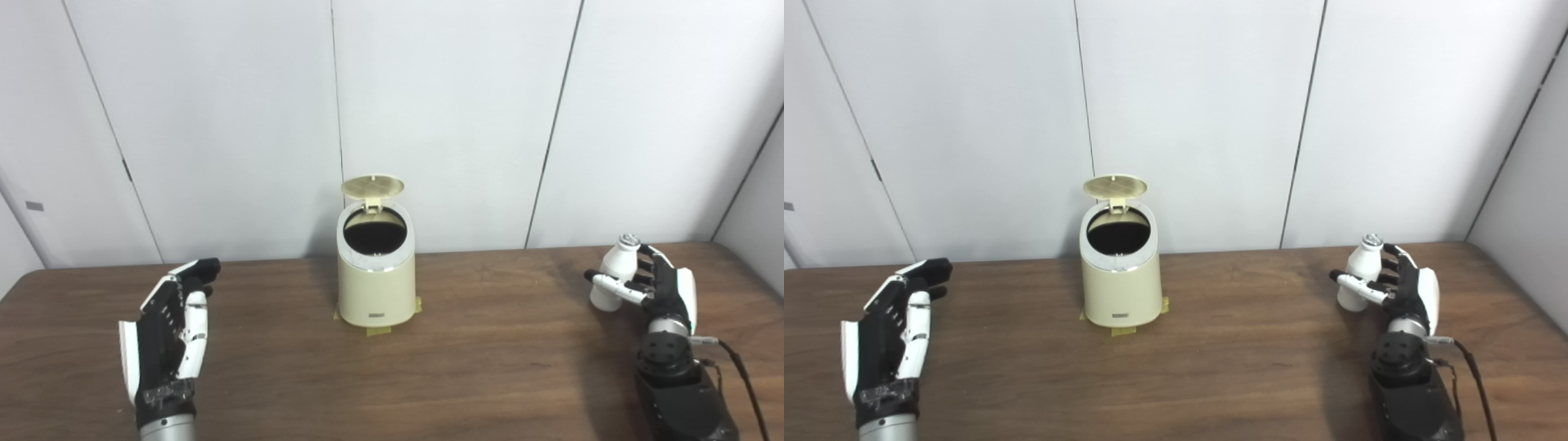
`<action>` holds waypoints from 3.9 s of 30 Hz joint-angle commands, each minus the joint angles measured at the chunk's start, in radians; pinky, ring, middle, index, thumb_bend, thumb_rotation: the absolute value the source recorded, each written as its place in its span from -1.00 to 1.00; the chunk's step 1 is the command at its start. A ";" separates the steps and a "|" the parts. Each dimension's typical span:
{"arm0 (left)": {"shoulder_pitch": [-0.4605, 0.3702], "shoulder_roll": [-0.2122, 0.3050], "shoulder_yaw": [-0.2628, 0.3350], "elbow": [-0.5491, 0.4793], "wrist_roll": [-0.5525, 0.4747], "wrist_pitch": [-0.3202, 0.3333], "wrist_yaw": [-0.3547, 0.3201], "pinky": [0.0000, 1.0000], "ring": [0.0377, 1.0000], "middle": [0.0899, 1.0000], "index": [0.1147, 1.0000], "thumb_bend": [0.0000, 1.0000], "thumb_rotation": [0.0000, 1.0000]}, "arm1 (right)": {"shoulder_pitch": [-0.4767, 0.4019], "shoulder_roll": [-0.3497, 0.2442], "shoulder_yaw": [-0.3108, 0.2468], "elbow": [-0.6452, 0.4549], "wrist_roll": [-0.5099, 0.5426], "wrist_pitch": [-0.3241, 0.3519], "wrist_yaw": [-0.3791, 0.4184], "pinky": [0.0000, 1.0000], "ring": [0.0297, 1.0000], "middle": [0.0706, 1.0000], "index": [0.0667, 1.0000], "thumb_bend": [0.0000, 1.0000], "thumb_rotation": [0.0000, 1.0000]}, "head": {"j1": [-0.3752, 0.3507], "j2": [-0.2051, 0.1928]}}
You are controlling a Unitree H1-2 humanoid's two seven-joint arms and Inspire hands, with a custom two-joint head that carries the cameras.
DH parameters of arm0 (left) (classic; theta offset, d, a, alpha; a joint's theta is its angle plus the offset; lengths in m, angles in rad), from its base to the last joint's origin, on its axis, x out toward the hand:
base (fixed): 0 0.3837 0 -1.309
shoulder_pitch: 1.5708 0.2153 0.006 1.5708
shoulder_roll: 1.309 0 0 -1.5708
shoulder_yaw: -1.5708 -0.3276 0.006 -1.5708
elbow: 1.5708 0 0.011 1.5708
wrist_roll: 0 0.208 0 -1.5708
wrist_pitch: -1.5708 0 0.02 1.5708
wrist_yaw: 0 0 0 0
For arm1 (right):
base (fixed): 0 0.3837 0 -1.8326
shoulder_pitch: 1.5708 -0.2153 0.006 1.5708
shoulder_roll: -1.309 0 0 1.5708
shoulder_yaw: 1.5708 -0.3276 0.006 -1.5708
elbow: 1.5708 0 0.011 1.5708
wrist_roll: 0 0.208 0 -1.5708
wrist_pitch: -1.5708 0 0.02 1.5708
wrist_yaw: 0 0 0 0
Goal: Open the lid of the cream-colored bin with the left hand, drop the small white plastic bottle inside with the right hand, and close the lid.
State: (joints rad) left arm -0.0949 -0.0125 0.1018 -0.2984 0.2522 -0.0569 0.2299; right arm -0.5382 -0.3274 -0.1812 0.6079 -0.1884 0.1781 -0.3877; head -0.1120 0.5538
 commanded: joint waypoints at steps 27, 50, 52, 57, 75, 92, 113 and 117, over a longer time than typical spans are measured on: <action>-0.036 -0.003 -0.001 -0.034 -0.002 -0.028 0.002 0.40 0.43 0.33 0.28 -0.63 0.34 | -0.053 -0.046 0.046 0.095 -0.018 -0.224 -0.018 -0.16 -0.16 -0.06 -0.11 0.03 -1.00 | -0.003 0.003; -0.041 -0.003 0.001 -0.031 0.003 -0.026 0.006 0.40 0.43 0.33 0.27 -0.62 0.36 | -0.035 -0.038 0.061 0.007 -0.047 -0.193 -0.015 -0.16 -0.14 -0.04 -0.13 0.03 -1.00 | -0.007 0.002; -0.041 -0.003 0.002 -0.031 0.000 -0.027 0.006 0.39 0.42 0.33 0.27 -0.63 0.33 | -0.035 -0.037 0.061 0.004 -0.050 -0.192 -0.016 -0.18 -0.15 -0.05 -0.11 0.03 -1.00 | -0.007 0.002; -0.042 -0.002 0.001 -0.028 0.003 -0.034 0.007 0.39 0.42 0.33 0.26 -0.62 0.33 | -0.031 -0.038 0.063 -0.006 -0.055 -0.196 -0.016 -0.19 -0.17 -0.06 -0.08 0.03 -1.00 | -0.006 0.002; -0.047 -0.014 -0.009 -0.032 0.015 -0.027 0.011 0.39 0.43 0.33 0.27 -0.64 0.36 | -0.038 -0.050 0.107 -0.094 -0.092 -0.187 0.037 -0.08 -0.10 -0.08 -0.12 0.04 -1.00 | -0.004 -0.001; -0.054 -0.016 -0.002 -0.029 0.013 -0.028 0.017 0.40 0.43 0.32 0.25 -0.60 0.34 | -0.061 -0.035 0.122 -0.151 -0.124 -0.123 0.067 -0.19 -0.14 -0.06 -0.12 0.04 -1.00 | -0.004 -0.004; -0.054 -0.014 -0.003 -0.023 0.018 -0.038 0.019 0.39 0.43 0.32 0.25 -0.62 0.36 | -0.030 -0.044 0.101 -0.138 -0.122 -0.098 0.075 -0.10 0.01 -0.12 -0.08 0.06 -1.00 | -0.005 -0.005; -0.055 -0.016 -0.002 -0.028 0.018 -0.031 0.019 0.39 0.42 0.31 0.24 -0.61 0.35 | -0.012 -0.042 0.099 -0.177 -0.121 -0.061 0.089 -0.02 0.10 0.13 -0.09 0.04 -0.75 | -0.004 -0.004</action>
State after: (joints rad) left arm -0.1103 -0.0267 0.1014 -0.2989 0.2553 -0.0589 0.2394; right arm -0.5155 -0.3381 -0.0738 0.4666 -0.3024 0.1202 -0.3006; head -0.1166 0.5476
